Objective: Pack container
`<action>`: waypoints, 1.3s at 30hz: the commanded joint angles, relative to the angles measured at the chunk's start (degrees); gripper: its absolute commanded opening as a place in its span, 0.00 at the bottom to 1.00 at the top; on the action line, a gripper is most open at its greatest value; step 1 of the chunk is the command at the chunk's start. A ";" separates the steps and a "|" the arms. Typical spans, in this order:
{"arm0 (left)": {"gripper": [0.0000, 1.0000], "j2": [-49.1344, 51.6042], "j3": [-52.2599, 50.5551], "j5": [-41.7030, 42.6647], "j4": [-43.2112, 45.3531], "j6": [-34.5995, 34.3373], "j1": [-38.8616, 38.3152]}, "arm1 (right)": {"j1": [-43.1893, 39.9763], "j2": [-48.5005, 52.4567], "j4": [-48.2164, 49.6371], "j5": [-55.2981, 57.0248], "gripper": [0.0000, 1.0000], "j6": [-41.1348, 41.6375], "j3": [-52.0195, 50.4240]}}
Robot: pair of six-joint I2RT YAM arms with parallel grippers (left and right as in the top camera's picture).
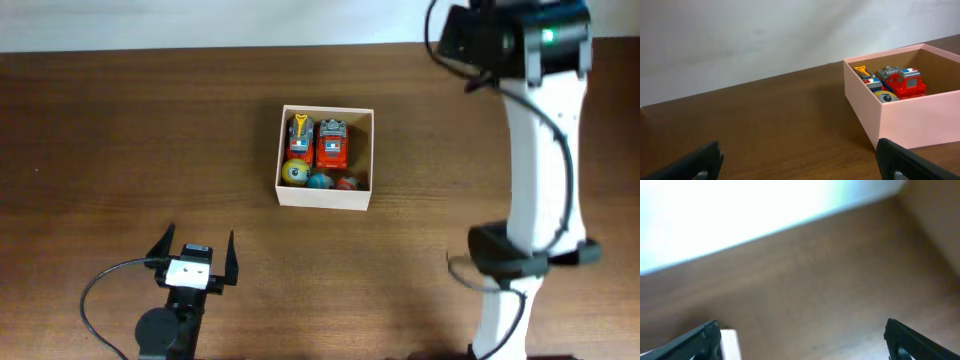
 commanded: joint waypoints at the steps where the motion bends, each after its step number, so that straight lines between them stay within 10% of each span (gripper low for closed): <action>1: 0.99 -0.50 -0.15 1.03 -0.31 0.94 0.35 | 0.81 -6.12 2.25 4.26 0.99 -0.20 -4.07; 26: 0.99 -0.50 -0.15 1.03 -0.31 0.94 0.35 | -12.63 -73.00 70.93 -22.73 0.99 -0.37 -114.64; 39: 0.99 -0.50 -0.15 1.03 -0.33 0.94 0.35 | -14.45 -102.68 89.13 -28.28 0.99 -1.44 -149.20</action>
